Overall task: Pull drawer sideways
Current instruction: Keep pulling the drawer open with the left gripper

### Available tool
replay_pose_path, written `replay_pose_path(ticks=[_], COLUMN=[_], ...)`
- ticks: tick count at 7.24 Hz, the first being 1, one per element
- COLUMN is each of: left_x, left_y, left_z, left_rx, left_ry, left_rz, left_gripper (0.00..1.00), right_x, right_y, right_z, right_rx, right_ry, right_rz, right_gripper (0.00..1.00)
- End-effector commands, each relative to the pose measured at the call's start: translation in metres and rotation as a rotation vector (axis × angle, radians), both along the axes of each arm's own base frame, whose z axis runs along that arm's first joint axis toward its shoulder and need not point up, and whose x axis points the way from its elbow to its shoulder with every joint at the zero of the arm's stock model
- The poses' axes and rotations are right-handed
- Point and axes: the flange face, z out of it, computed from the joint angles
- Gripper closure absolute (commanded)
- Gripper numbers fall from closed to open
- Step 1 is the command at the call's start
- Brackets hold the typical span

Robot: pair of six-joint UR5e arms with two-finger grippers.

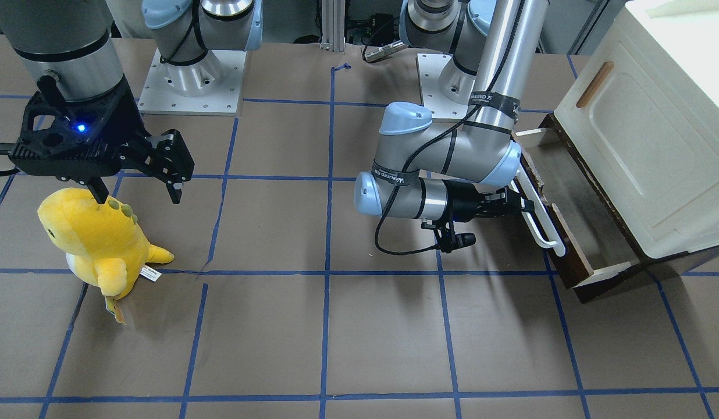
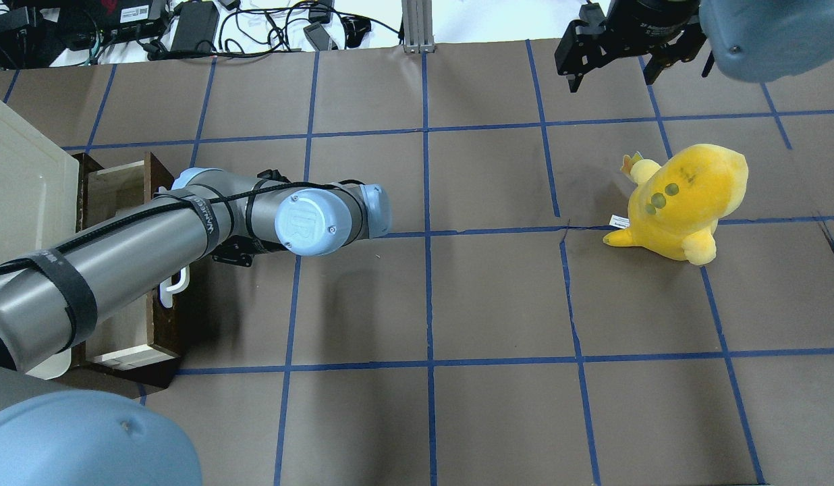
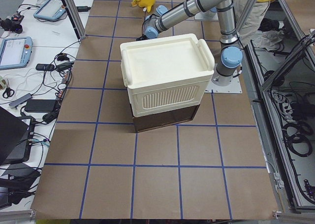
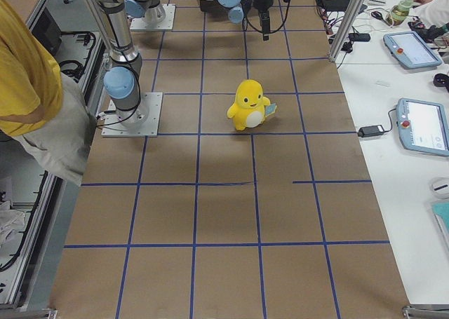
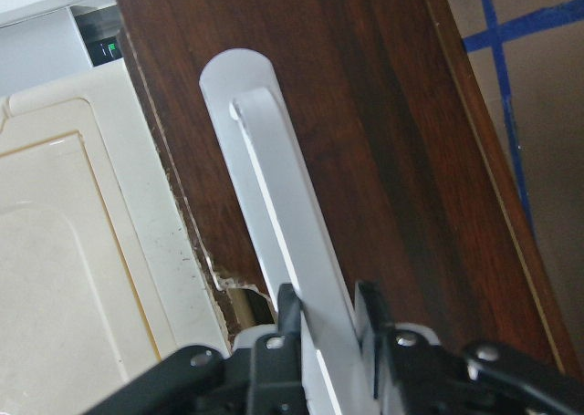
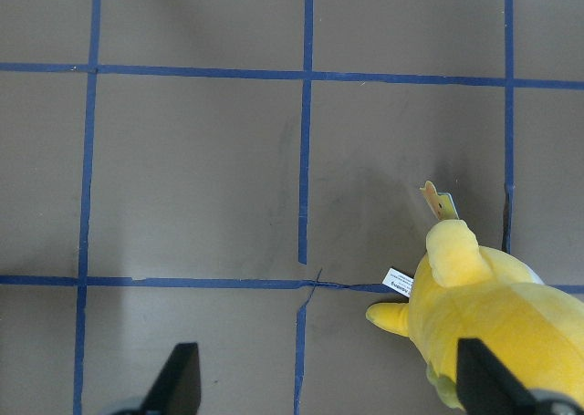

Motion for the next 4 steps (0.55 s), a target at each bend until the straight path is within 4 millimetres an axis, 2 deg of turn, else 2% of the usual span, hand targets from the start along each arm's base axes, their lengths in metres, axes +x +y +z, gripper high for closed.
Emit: replay_pose_path(ticks=[1, 4], left_x=[-0.0006, -0.0012], left_y=[-0.003, -0.0041], left_z=[0.0034, 0.0029], left_rx=[-0.005, -0.007], left_ry=[0.002, 0.008], left_rz=[-0.002, 0.006], left_gripper=[0.71, 0.71], right_x=[0.0, 0.0], right_y=[0.0001, 0.0], right_z=[-0.0001, 0.0], right_rx=[0.001, 0.0], right_ry=[0.0, 0.0], right_rz=[0.0, 0.0], right_gripper=[0.0, 0.0])
